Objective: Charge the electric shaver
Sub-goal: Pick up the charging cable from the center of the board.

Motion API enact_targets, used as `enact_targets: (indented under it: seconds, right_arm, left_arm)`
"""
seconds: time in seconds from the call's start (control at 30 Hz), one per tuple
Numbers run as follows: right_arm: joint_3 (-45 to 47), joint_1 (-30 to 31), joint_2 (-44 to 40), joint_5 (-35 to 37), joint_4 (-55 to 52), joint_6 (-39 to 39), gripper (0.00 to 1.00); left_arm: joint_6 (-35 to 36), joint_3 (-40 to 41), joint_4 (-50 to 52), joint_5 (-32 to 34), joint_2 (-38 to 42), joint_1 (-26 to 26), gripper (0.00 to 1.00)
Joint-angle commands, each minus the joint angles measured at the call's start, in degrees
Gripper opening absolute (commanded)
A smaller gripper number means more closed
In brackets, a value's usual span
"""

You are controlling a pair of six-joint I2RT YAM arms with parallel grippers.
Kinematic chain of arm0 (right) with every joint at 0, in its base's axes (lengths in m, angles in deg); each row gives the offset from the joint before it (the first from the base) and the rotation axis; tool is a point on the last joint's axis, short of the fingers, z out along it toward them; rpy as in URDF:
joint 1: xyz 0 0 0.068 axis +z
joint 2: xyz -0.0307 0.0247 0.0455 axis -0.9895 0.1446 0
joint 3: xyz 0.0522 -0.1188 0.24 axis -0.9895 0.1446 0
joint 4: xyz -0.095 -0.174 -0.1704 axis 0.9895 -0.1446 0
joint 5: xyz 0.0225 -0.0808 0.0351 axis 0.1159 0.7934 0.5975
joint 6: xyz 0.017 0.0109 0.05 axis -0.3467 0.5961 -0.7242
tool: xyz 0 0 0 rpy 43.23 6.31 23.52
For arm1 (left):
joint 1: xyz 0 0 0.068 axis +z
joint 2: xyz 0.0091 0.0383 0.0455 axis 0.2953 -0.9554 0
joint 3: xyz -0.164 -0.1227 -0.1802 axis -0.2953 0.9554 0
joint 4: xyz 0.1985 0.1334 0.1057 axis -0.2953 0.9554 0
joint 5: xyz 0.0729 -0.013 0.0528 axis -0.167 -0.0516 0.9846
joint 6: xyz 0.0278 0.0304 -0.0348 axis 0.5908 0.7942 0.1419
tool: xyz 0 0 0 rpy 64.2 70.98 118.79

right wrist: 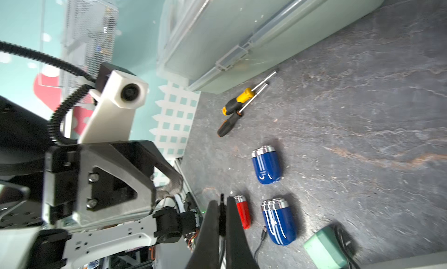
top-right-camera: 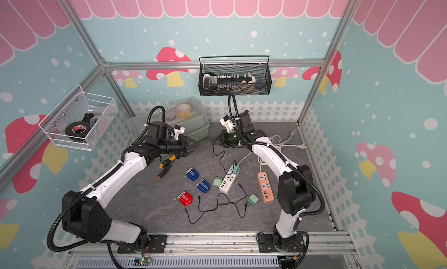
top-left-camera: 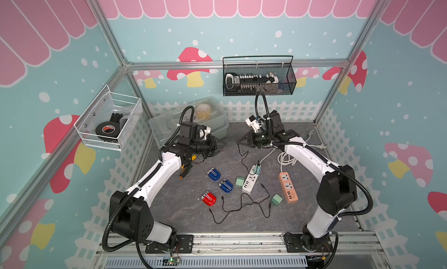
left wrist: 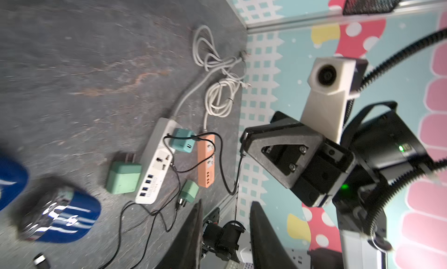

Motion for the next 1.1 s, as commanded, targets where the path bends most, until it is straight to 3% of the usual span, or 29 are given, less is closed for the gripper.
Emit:
enact_targets:
  seconds: [0.0, 0.33, 0.6, 0.73, 1.0, 1.07]
  right_arm:
    - [0.3, -0.7, -0.9, -7.7, 5.6, -5.8, 0.0]
    - [2.3, -1.8, -2.0, -11.7, 13.0, -13.8, 0.0]
    - [5.5, -1.7, -3.5, -12.9, 16.5, -17.2, 0.0]
    - [6.9, -1.7, -3.7, -13.4, 20.4, -20.4, 0.0]
    - [9.3, -1.7, -4.1, -13.6, 22.2, -21.7, 0.0]
    - [9.2, -1.8, -4.2, -13.0, 21.9, -21.7, 0.02]
  left_arm:
    - [-3.1, 0.7, -16.8, -8.0, -2.1, -3.0, 0.29]
    - [1.8, 0.2, -14.8, -6.6, -4.7, -4.1, 0.26]
    - [3.4, -1.1, -13.6, -5.3, -5.7, -4.2, 0.29]
    - [3.9, -1.7, -13.0, -4.7, -6.3, -5.6, 0.23]
    - [1.2, -1.6, -16.3, -3.7, -6.4, -6.2, 0.01]
    - [0.7, -1.2, -16.5, -3.3, -5.9, -6.2, 0.0]
